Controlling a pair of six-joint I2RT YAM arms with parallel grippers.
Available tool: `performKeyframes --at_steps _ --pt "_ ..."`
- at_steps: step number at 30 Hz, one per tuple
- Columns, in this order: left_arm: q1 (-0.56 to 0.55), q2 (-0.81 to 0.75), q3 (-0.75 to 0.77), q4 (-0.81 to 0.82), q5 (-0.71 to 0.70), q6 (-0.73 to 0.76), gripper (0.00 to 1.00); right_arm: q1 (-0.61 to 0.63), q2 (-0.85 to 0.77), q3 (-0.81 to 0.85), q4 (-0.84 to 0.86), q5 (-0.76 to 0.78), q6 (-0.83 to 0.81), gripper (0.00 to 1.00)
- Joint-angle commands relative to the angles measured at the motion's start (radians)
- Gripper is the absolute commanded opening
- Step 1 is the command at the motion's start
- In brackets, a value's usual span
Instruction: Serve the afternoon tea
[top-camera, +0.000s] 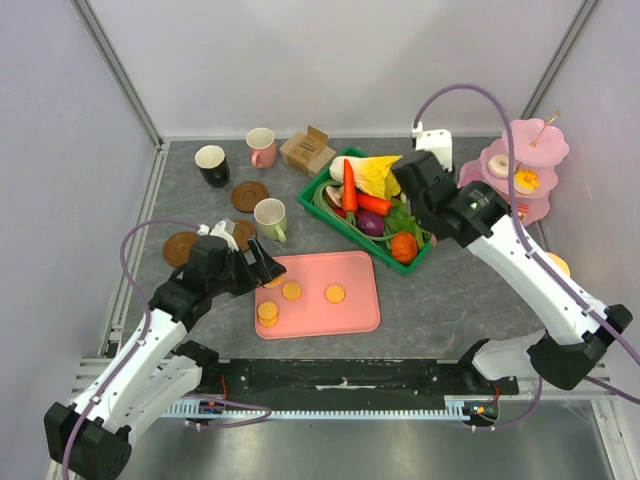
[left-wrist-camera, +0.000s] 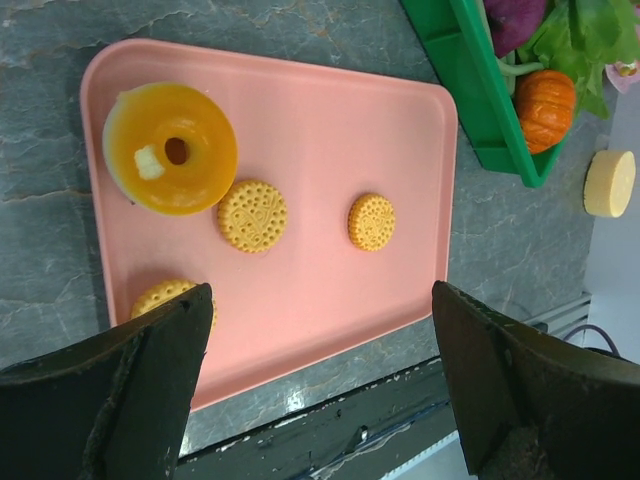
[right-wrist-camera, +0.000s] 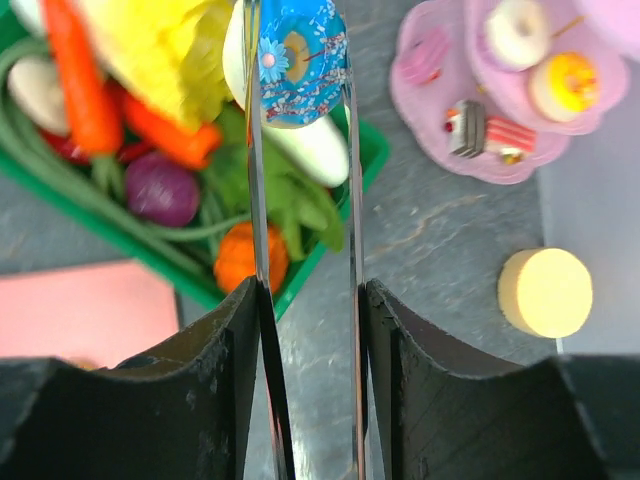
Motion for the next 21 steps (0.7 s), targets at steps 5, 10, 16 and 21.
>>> performKeyframes --at_steps 5,10,16,21 --pt "-0.004 0.072 -0.015 0.158 0.061 -0.002 0.96 -0.244 0.216 0.208 0.142 0.111 -0.103 0.49" --pt "-0.003 0.104 -0.020 0.194 0.062 0.004 0.96 -0.349 0.461 0.424 0.152 0.180 -0.140 0.49" --pt "-0.001 0.135 -0.037 0.225 0.062 0.008 0.96 -0.435 0.665 0.596 0.178 0.312 -0.179 0.49" --pt "-0.003 0.166 -0.035 0.237 0.073 0.011 0.96 -0.478 0.754 0.623 0.258 0.416 -0.273 0.49"
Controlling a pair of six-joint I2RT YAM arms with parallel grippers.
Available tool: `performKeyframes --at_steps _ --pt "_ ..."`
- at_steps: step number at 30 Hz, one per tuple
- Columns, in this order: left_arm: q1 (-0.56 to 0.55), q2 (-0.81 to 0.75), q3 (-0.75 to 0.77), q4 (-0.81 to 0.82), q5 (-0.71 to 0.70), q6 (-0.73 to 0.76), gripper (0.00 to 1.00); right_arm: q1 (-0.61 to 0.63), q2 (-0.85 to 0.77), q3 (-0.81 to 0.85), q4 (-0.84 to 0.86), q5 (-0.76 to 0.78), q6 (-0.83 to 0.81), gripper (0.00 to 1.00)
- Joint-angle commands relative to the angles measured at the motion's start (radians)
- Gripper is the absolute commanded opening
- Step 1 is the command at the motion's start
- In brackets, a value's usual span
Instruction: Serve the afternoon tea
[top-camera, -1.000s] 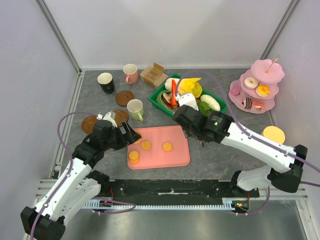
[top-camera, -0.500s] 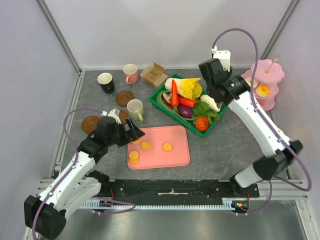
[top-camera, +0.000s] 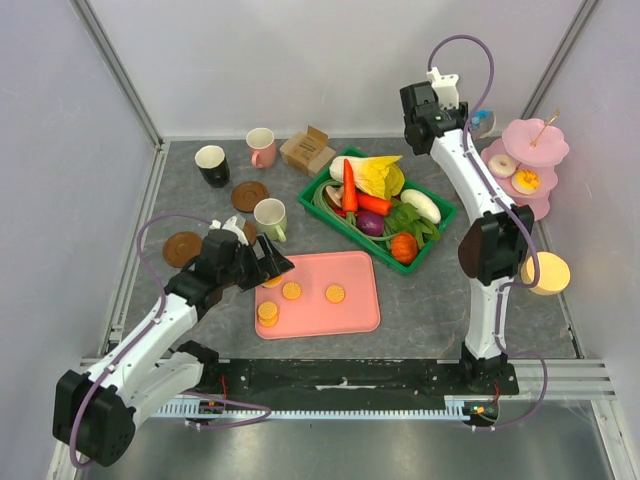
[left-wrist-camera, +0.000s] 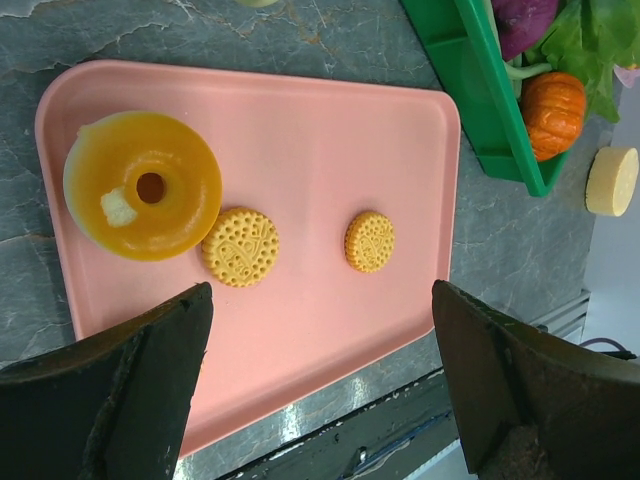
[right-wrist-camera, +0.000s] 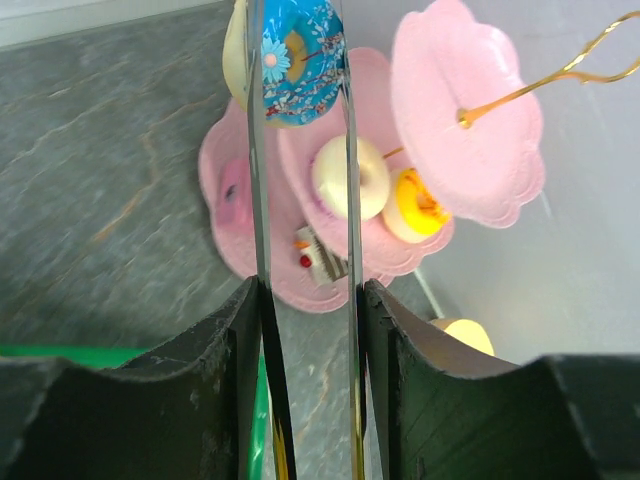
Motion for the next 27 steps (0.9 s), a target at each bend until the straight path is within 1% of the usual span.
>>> performKeyframes --at_steps 1,4,11,19,24,27 --pt "-0.003 0.016 -0.002 0.054 0.028 0.013 0.96 -0.035 0.039 0.066 0.097 0.166 -0.084 0.48" --pt "-0.003 0.013 -0.002 0.054 0.025 0.014 0.96 -0.064 0.059 0.061 0.111 0.131 -0.084 0.48" --pt "-0.001 0.015 0.007 0.045 0.008 0.014 0.96 -0.097 0.086 0.064 0.200 0.080 -0.160 0.49" --pt "-0.001 0.004 0.016 0.018 -0.010 0.013 0.96 -0.121 0.124 0.051 0.203 0.114 -0.187 0.49" --pt "-0.001 0.012 0.035 0.001 -0.008 0.019 0.96 -0.123 0.148 0.054 0.210 0.084 -0.194 0.49" --pt "-0.001 0.029 0.048 -0.019 -0.018 0.025 0.96 -0.123 0.156 0.064 0.210 0.135 -0.199 0.49"
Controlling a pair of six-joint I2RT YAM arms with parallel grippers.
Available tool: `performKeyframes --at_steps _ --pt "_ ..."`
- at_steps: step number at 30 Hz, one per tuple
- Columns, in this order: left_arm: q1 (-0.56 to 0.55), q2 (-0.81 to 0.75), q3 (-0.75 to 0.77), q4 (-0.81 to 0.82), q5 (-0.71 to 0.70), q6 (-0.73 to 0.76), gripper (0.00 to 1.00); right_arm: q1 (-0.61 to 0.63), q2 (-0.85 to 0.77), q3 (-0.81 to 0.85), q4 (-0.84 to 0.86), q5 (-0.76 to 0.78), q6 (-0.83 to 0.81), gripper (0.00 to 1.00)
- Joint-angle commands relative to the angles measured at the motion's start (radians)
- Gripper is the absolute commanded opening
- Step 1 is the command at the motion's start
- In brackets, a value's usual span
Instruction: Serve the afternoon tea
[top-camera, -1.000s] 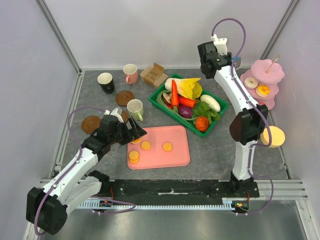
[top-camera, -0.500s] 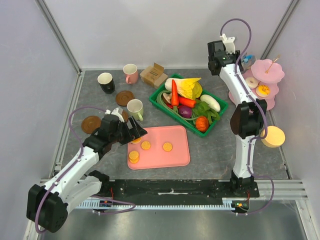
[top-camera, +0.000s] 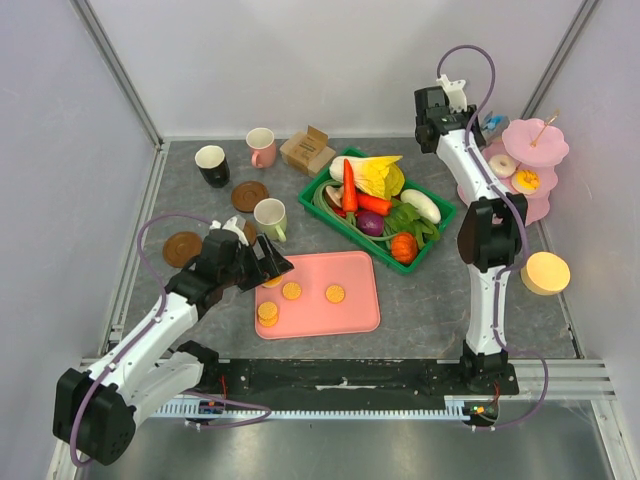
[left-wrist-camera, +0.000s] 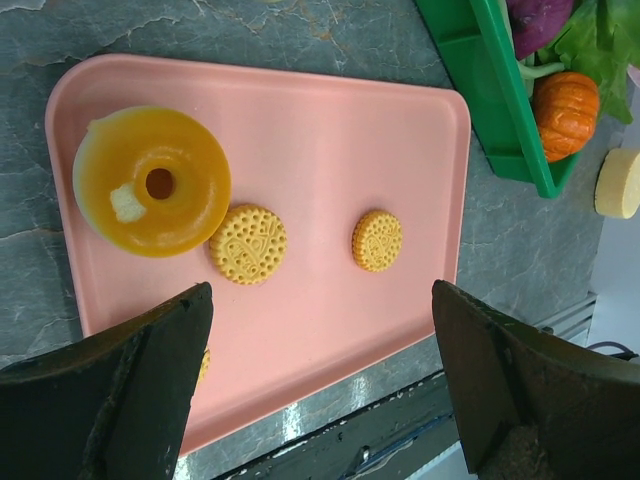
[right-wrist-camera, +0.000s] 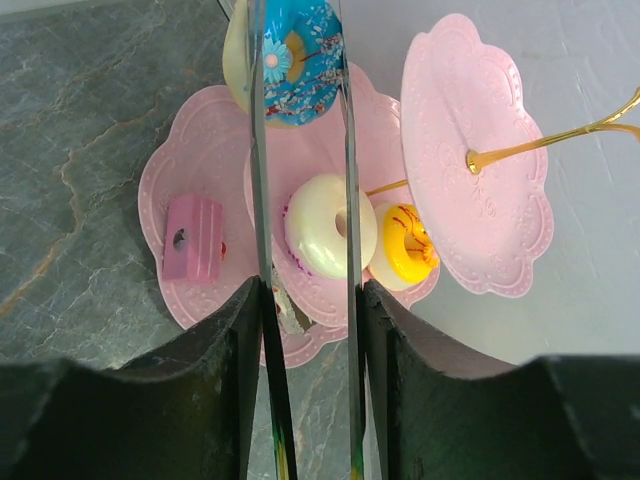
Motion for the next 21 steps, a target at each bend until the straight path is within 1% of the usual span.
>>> performKeyframes --at_steps 1,7,12,15,21 --pt "-0.002 0.016 0.056 -0.023 -0.018 0.028 0.96 -0.005 0.007 0.043 0.035 0.086 -0.020 0.49" --pt "-0.003 0.042 0.099 -0.083 -0.018 0.042 0.96 -0.014 0.008 0.030 0.035 0.093 -0.020 0.49" --pt "-0.003 0.016 0.117 -0.119 -0.053 0.043 0.96 -0.032 0.003 0.021 0.033 0.093 -0.009 0.49" --pt "-0.003 0.007 0.121 -0.126 -0.069 0.045 0.96 -0.038 -0.010 0.000 0.033 0.104 0.008 0.49" --pt "-0.003 0.019 0.119 -0.126 -0.055 0.046 0.96 -0.043 -0.035 -0.055 0.033 0.111 0.043 0.49"
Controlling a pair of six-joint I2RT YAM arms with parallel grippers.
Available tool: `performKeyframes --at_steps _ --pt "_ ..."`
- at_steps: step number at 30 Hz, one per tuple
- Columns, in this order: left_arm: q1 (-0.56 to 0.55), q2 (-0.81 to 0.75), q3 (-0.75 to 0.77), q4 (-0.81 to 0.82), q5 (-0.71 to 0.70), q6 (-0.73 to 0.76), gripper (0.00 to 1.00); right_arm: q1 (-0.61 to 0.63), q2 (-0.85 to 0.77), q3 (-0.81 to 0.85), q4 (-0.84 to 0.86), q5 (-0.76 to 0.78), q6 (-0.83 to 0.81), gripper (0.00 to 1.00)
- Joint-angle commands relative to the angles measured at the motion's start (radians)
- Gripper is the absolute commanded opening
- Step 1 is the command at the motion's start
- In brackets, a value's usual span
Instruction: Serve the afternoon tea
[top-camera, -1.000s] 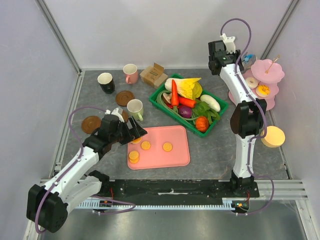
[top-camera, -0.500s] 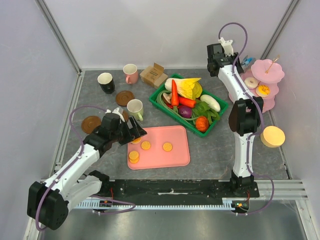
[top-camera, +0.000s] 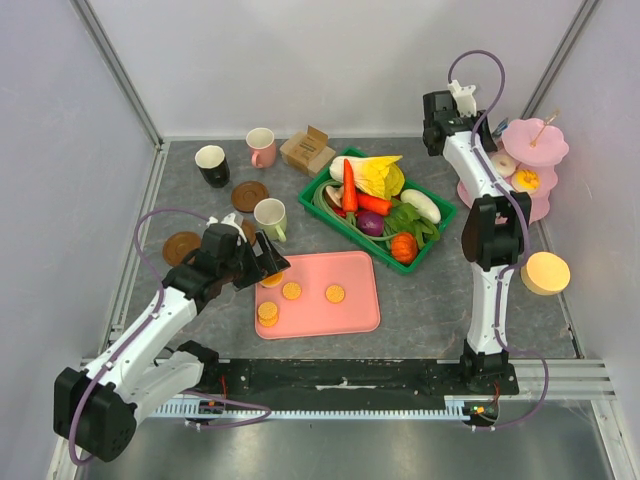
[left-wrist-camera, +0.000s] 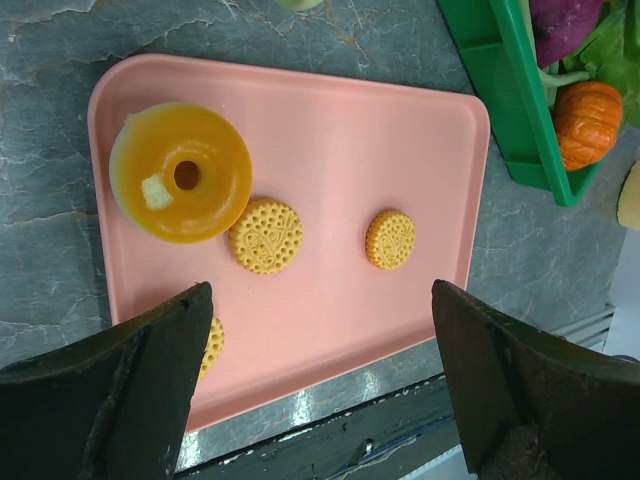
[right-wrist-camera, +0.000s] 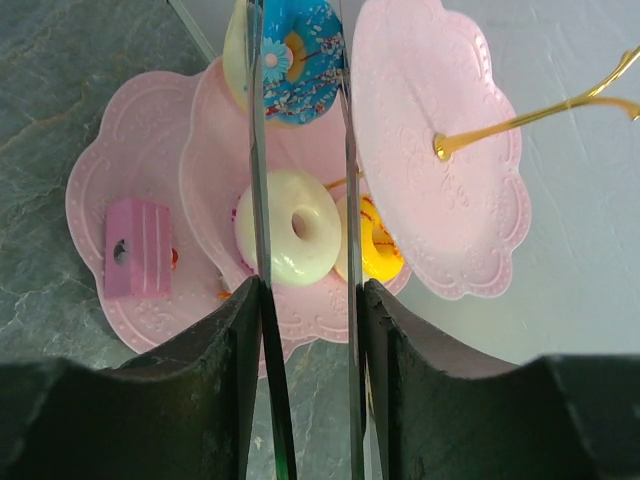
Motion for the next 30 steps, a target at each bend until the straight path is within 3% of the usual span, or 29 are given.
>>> performKeyframes --at_steps 1,10,21,30 --pt "-0.002 -0.003 0.034 -0.004 -0.009 0.037 0.96 -0.005 -0.050 -0.030 0.018 0.049 0.039 0.49" --pt "-0.003 0.004 0.028 0.000 -0.009 0.037 0.96 -0.007 -0.048 -0.042 -0.008 0.062 0.087 0.51" --pt "-0.003 0.002 0.024 0.009 0.004 0.036 0.96 -0.010 -0.059 -0.039 -0.020 0.052 0.108 0.65" --pt "-0.003 0.016 0.021 0.014 0.017 0.036 0.96 -0.008 -0.085 -0.048 0.010 -0.002 0.088 0.64"
